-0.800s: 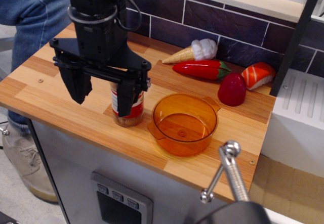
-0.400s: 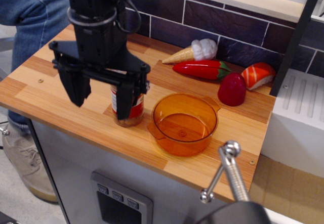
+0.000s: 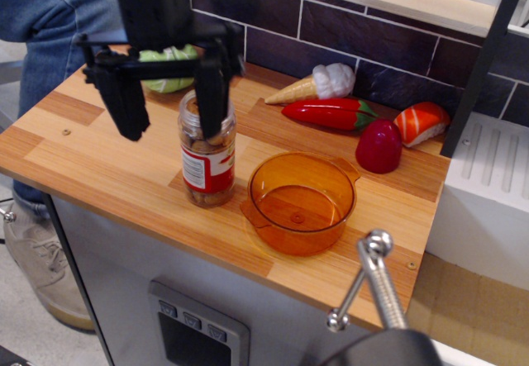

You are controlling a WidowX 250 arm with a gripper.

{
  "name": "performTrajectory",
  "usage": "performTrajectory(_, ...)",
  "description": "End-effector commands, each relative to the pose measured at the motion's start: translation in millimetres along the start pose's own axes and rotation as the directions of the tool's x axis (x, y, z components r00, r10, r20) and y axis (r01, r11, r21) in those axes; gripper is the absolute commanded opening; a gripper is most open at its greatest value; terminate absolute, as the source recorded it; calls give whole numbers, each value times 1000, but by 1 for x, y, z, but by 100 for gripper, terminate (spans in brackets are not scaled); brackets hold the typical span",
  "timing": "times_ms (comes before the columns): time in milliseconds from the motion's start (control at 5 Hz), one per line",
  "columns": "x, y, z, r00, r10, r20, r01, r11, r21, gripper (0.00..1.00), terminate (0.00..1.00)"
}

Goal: Pour almonds in pot

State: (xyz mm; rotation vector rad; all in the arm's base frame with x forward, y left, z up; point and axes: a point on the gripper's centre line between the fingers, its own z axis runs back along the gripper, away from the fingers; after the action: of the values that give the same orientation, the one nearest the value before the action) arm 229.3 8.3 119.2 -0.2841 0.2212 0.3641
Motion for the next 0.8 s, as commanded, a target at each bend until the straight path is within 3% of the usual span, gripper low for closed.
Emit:
performTrajectory(0, 34, 23, 40, 969, 172, -177, -219, 931, -293, 100, 0)
performTrajectory(200, 55, 45, 35, 904, 329, -273, -404, 866, -294, 100, 0)
performTrajectory(400, 64, 62, 21, 838, 437, -328, -526, 806, -271, 100, 0)
performTrajectory(600, 76, 70, 4, 723, 556, -410, -666, 718, -201, 100, 0)
